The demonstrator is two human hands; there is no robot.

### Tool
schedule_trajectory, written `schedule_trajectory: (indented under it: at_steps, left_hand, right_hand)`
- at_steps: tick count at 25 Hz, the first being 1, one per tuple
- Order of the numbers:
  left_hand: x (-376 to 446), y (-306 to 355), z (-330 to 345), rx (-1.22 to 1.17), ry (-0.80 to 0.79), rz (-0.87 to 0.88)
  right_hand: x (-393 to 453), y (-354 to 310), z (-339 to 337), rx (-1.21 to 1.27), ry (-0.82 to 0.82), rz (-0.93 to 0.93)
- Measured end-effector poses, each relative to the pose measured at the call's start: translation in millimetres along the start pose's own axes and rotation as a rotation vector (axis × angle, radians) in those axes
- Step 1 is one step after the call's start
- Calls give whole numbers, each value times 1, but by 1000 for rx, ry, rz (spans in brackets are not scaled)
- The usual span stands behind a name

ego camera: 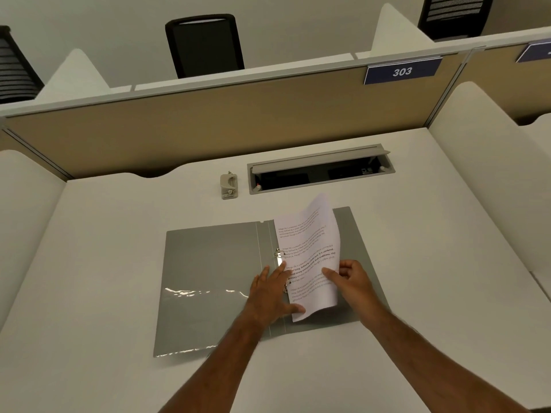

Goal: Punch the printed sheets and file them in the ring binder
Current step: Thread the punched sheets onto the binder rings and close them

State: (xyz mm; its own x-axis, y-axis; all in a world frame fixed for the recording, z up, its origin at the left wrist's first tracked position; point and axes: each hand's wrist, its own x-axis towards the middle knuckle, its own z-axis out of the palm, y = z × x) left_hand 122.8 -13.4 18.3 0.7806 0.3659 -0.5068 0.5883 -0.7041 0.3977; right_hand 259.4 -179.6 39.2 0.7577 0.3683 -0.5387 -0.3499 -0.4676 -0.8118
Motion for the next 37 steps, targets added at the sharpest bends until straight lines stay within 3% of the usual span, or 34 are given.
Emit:
schedule_trajectory:
  at_steps: [7, 10, 12, 15, 18, 30, 37]
  left_hand:
    - [3, 1, -6, -121, 9, -43]
    - [-1, 7, -9, -171, 105, -41]
    - [-4, 15, -14, -337, 163, -45]
    - [-11, 40, -31, -812, 157, -54]
    - [-11, 54, -43, -973, 205, -72]
    - [-5, 53, -42, -982, 312, -180]
    - [7, 51, -42, -1003, 326, -275]
  right_hand:
    - [-5, -10, -12, -233, 26, -216]
    - [-9, -9, -12, -325, 9, -274]
    - [-11, -7, -8, -322, -59, -308]
    - [-14, -3, 2, -330, -179, -323]
    - [-17, -1, 10, -436, -225, -373]
    - [-16, 10, 20, -495, -340, -381]
    - [-11, 8, 25, -501, -278, -404]
